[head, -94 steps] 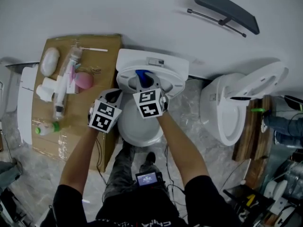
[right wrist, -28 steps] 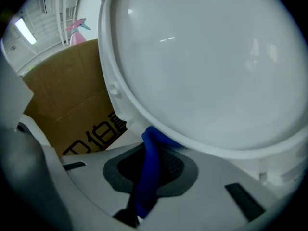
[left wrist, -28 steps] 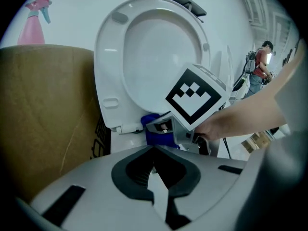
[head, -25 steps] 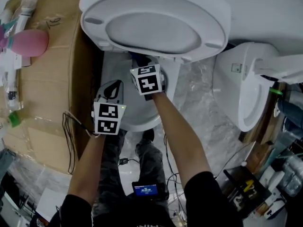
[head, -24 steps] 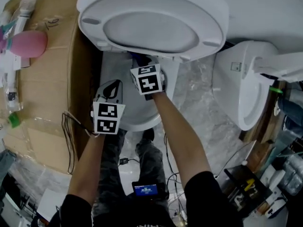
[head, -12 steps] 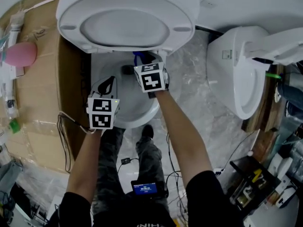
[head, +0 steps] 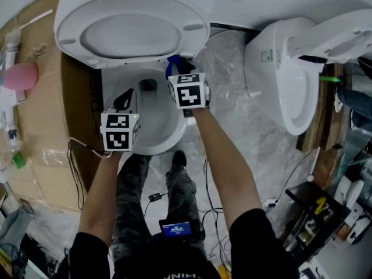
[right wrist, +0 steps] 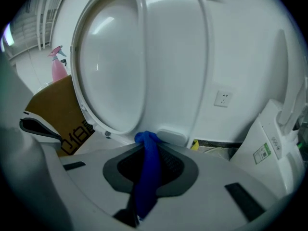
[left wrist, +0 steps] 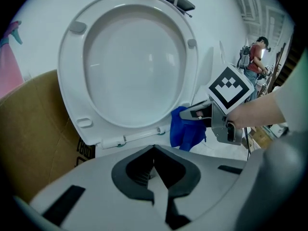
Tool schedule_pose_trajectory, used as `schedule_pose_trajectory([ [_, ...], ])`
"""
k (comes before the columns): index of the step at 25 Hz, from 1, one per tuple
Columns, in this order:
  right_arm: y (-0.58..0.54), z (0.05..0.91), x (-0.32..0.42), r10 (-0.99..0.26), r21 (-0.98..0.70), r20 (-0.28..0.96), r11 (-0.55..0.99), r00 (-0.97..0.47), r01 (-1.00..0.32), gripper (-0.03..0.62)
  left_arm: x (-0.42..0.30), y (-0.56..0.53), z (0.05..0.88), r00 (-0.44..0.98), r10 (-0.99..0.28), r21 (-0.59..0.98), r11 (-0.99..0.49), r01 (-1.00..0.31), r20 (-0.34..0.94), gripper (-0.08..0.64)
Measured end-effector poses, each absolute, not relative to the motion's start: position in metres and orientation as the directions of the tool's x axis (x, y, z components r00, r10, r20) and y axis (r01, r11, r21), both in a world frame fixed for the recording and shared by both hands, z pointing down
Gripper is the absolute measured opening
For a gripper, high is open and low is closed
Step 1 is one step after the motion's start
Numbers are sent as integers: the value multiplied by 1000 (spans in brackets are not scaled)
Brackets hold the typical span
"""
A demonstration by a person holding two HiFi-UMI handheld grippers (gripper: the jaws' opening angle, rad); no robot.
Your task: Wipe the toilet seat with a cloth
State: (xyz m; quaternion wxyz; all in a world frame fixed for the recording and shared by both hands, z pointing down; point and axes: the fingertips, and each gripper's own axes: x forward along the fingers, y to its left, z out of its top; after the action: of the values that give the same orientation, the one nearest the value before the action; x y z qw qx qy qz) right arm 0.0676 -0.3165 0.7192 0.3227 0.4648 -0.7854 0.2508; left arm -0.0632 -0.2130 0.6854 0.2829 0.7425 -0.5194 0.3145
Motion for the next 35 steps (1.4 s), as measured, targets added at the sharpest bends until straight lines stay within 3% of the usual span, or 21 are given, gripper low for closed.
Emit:
schedule_pose_trajectory([
  [28,-347,531,91,-680,-22,658,412,-323,-911,58,-45,-233,547,300,-636,93,-338,-936,711,12],
  [35,-345,496,90,-660,-3,687,417,-305,-909,58,-48,-243,504,307,-649,88,-347,-934,696,12],
])
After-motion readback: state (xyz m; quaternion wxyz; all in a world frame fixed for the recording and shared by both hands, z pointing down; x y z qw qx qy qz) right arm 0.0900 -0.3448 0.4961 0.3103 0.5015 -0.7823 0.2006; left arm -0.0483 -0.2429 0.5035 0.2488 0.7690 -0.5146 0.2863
